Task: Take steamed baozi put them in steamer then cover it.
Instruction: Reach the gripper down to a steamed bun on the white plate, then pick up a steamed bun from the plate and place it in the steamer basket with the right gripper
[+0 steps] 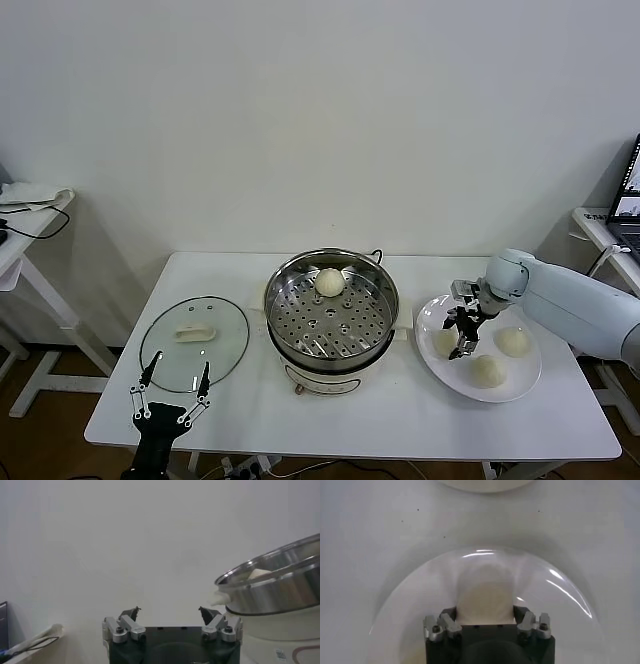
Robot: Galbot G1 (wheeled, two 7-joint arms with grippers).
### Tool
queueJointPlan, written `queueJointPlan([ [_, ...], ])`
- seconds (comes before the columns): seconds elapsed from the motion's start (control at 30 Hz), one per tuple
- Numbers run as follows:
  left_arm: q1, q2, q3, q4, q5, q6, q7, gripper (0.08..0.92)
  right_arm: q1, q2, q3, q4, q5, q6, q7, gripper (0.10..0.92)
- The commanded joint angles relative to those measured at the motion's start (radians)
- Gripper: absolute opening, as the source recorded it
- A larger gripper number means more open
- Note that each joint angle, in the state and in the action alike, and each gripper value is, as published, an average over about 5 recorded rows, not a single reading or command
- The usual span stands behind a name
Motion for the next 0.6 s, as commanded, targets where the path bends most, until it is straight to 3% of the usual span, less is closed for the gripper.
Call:
queueJointPlan([
  [0.03,0.000,0.001,-0.001,-0.008,0.001,0.003,0.000,0.823,0.114,-0.029,-0.005,0.049,-0.008,0.006,-0.058,0.705],
  [0.3,-0.006,0.009,0.003,-0.012,0.002,0.003,-0.001,0.823,0.493,0.005,-0.175,0.148,0.118,0.016,-0.244,0.704],
  [0.6,-0.009,0.011,0.012,-0.016,0.002,0.001,-0.003,0.823,0.740,0.184,-0.318,0.313,0.394,-0.112,-0.234,0.704],
])
